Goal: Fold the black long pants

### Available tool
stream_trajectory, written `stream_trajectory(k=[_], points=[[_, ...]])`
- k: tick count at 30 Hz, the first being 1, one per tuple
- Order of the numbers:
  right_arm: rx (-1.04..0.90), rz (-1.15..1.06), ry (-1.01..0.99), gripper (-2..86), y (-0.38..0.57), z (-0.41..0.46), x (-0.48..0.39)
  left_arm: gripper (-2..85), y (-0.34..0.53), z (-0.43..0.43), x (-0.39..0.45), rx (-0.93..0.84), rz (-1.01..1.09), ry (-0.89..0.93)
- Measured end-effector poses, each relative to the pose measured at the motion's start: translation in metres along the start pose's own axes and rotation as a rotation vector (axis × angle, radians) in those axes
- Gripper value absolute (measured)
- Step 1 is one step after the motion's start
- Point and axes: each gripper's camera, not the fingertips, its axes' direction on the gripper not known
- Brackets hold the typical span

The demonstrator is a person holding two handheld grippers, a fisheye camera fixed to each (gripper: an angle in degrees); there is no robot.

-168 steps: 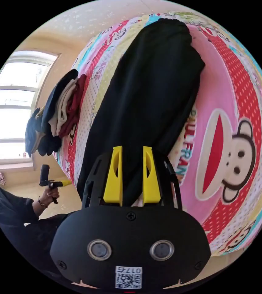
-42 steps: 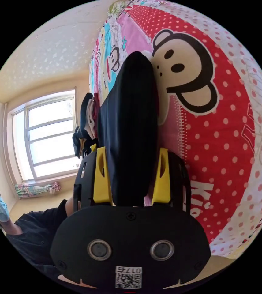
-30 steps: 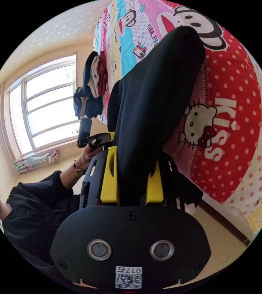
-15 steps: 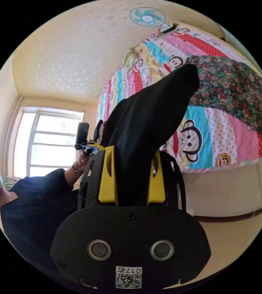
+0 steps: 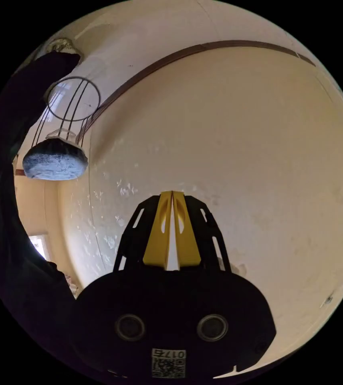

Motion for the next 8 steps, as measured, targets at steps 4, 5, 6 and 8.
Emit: stream_trajectory(k=[4,5,6,8], points=[[0.013,-0.143,0.038,0.3,-0.024,-0.018,-0.103,-0.5,0.1,0.03,-0.172,0.107,-0.417,0.451],[0.068,-0.17,0.103,0.3,-0.033,-0.051,-0.132,-0.5,0.114,0.04,-0.183,0.125,-0.453,0.509],[0.141,-0.194,0.161,0.2,-0.04,-0.093,-0.161,-0.5,0.136,0.061,-0.195,0.148,-0.511,0.608],[0.292,-0.23,0.208,0.2,-0.04,-0.168,-0.204,-0.5,0.157,0.094,-0.195,0.172,-0.555,0.724]])
